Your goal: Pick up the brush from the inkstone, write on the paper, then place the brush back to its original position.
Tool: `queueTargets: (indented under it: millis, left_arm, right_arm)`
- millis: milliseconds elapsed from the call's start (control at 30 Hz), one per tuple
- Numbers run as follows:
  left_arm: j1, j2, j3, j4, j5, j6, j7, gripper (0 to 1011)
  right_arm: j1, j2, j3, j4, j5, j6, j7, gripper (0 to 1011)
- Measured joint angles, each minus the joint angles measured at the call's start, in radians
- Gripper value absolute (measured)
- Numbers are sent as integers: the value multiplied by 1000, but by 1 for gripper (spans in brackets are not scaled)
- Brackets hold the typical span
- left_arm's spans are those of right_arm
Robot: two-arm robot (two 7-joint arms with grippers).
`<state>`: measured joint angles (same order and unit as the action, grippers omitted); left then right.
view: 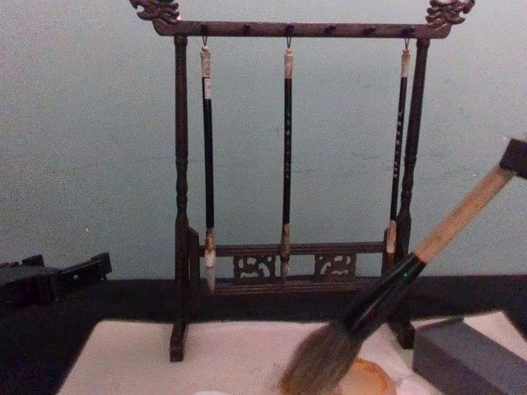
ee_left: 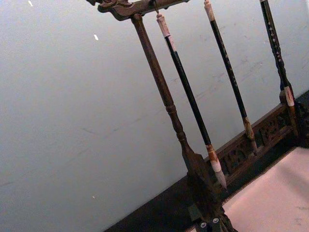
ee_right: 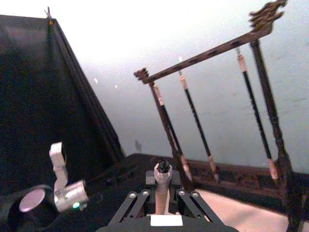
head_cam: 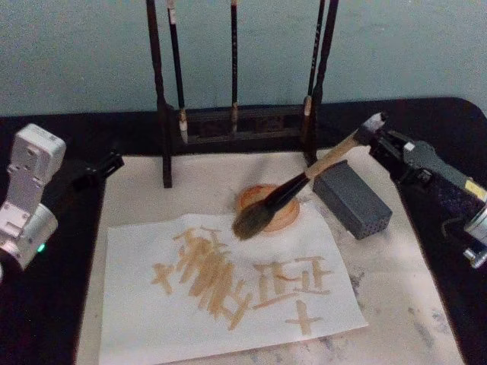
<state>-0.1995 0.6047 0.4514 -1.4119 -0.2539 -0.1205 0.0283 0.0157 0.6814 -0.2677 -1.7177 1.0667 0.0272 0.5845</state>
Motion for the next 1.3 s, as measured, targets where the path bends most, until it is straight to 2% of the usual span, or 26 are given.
queueTargets:
  millis: [233,567,900,1300]
  left_arm:
    - [0,0,0,0,0,0,0,1000]
    - [0,0,0,0,0,0,0,1002]
    - [0,0,0,0,0,0,0,1002]
    - [0,0,0,0,0,0,0,1002]
  right_arm:
    - [54,-22,-3,73,57,5,-1,170]
    - [150,-59,-30,235,148,55,3,170]
    - [205,-71,-58,346,187,78,3,170]
    - [241,-81,-72,437,218,88,10,170]
